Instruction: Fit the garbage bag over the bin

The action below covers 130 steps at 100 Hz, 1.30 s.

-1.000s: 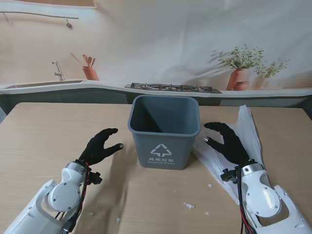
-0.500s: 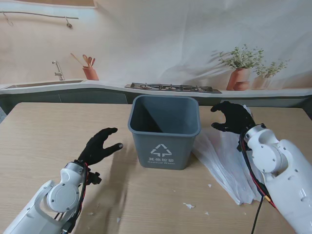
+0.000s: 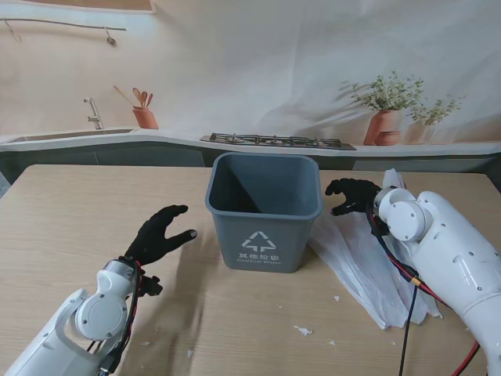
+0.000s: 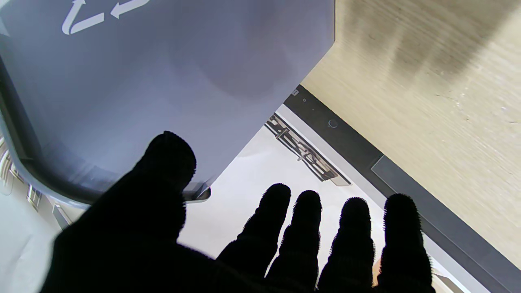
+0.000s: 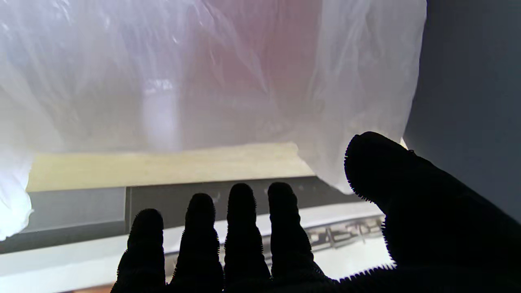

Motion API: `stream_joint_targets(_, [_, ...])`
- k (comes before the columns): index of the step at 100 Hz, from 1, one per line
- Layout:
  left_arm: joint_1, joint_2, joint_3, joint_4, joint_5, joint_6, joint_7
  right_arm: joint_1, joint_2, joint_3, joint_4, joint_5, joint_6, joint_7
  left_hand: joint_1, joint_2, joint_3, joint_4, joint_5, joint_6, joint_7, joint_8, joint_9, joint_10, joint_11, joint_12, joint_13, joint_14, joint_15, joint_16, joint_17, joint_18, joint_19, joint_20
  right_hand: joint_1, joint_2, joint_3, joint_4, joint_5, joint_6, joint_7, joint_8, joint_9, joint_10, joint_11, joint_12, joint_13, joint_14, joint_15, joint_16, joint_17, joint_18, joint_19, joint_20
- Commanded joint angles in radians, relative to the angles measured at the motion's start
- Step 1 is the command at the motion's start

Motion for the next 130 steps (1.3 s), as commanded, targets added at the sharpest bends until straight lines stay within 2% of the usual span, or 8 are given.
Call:
stream_joint_targets(1, [0.002, -0.002, -0.001, -0.001, 0.002, 0.005, -0.012, 0.012, -0.005, -0.016, 0.023, -0.008, -0.005, -0.003, -0.003, 0.012, 0.021, 0.023, -0.009, -0.013, 0.005, 0.000, -0.002, -0.009, -0.001, -0.006, -0.011, -0.013, 0.003, -0.011, -0.001, 0.010, -0.026, -0.015, -0.005, -0.045, 0.023, -0.009, -0.044, 0.013, -0.026, -0.023, -0.020, -0.032, -0.068, -0.024, -0.035, -0.030, -0.035, -0.024, -0.029, -0.024, -0.032, 0.015])
stream_joint_targets(42, [0.000, 0.000, 0.005, 0.003, 0.003, 0.004, -0.021, 0.152, 0.001, -0.213, 0.167, 0.066, -0.008, 0.093, -0.007, 0.009, 0.015, 0.023, -0.011, -0.014, 0.004, -0.001, -0.003, -0.009, -0.003, -0.007, -0.013, -0.012, 0.002, -0.011, -0.002, 0.011, -0.028, -0.016, 0.067, -0.163, 0.078, -0.023, -0.043, 0.024, -0.386, 0.060, -0.013, -0.027, -0.277, -0.091, -0.039, -0.031, -0.134, -0.075, -0.075, -0.029, -0.060, 0.041])
stream_joint_targets(50, [0.001, 0.000, 0.005, 0.003, 0.002, 0.004, -0.022, 0.176, -0.005, -0.259, 0.204, 0.083, -0.011, 0.083, -0.006, 0.008, 0.015, 0.023, -0.012, -0.014, 0.004, -0.001, -0.004, -0.008, -0.003, -0.007, -0.013, -0.012, 0.001, -0.011, -0.003, 0.012, -0.029, -0.016, 0.074, -0.182, 0.090, -0.029, -0.040, 0.030, -0.375, 0.135, -0.013, -0.024, -0.212, -0.061, -0.037, -0.026, -0.105, -0.059, -0.068, -0.026, -0.061, 0.042])
stream_joint_targets(64, [0.003, 0.000, -0.001, 0.001, 0.005, -0.002, -0.020, 0.203, -0.019, -0.326, 0.261, 0.090, -0.022, 0.022, -0.006, 0.007, 0.014, 0.023, -0.011, -0.015, 0.005, 0.000, -0.002, -0.008, -0.003, -0.007, -0.011, -0.012, 0.001, -0.011, -0.002, 0.013, -0.028, -0.016, 0.080, -0.222, 0.144, -0.043, -0.028, 0.053, -0.093, 0.197, -0.030, -0.008, 0.261, 0.114, -0.007, 0.008, 0.089, 0.038, -0.033, 0.003, -0.053, 0.038])
stream_joint_targets(86, [0.004, 0.000, -0.005, 0.003, 0.007, -0.002, -0.017, 0.227, -0.040, -0.405, 0.343, 0.085, -0.073, -0.105, -0.006, 0.006, 0.015, 0.023, -0.011, -0.016, 0.005, -0.001, 0.000, -0.008, -0.002, -0.007, -0.011, -0.011, 0.000, -0.011, 0.000, 0.014, -0.027, -0.016, 0.125, -0.306, 0.289, -0.047, 0.281, -0.057, 0.235, 0.233, 0.365, -0.052, 0.540, 0.248, 0.289, 0.041, 0.418, 0.205, 0.075, 0.050, -0.029, 0.003])
stream_joint_targets(89, [0.004, 0.000, -0.005, 0.003, 0.007, -0.003, -0.016, 0.225, -0.043, -0.410, 0.354, 0.079, -0.080, -0.138, -0.005, 0.006, 0.015, 0.024, -0.010, -0.015, 0.005, 0.000, 0.001, -0.008, -0.002, -0.007, -0.012, -0.011, 0.000, -0.011, 0.000, 0.014, -0.027, -0.015, 0.136, -0.322, 0.312, -0.047, 0.354, -0.090, 0.265, 0.272, 0.440, -0.063, 0.565, 0.287, 0.349, 0.040, 0.472, 0.231, 0.106, 0.060, -0.018, -0.008])
stream_joint_targets(97, [0.003, 0.000, -0.005, 0.004, 0.007, -0.003, -0.017, 0.224, -0.052, -0.417, 0.381, 0.068, -0.100, -0.205, -0.005, 0.006, 0.016, 0.024, -0.010, -0.014, 0.005, -0.001, 0.002, -0.007, -0.001, -0.007, -0.011, -0.010, 0.000, -0.011, 0.000, 0.015, -0.025, -0.015, 0.235, -0.425, 0.340, -0.228, 0.549, -0.231, 0.428, 0.164, 0.693, -0.058, 0.615, 0.283, 0.547, 0.046, 0.587, 0.269, 0.212, 0.091, 0.038, -0.055])
stream_joint_targets(130, [0.002, 0.000, -0.005, 0.005, 0.003, -0.003, -0.018, 0.012, -0.006, -0.077, 0.121, -0.165, -0.034, -0.256, -0.006, 0.016, 0.010, 0.023, -0.002, -0.015, 0.004, -0.001, 0.013, -0.005, 0.000, -0.006, -0.008, -0.012, 0.000, -0.011, -0.001, 0.019, -0.023, -0.014, 0.239, -0.513, 0.410, -0.266, 0.770, -0.298, 0.411, 0.177, 0.974, -0.024, 0.548, 0.385, 0.828, 0.079, 0.730, 0.243, 0.330, 0.135, 0.490, -0.197])
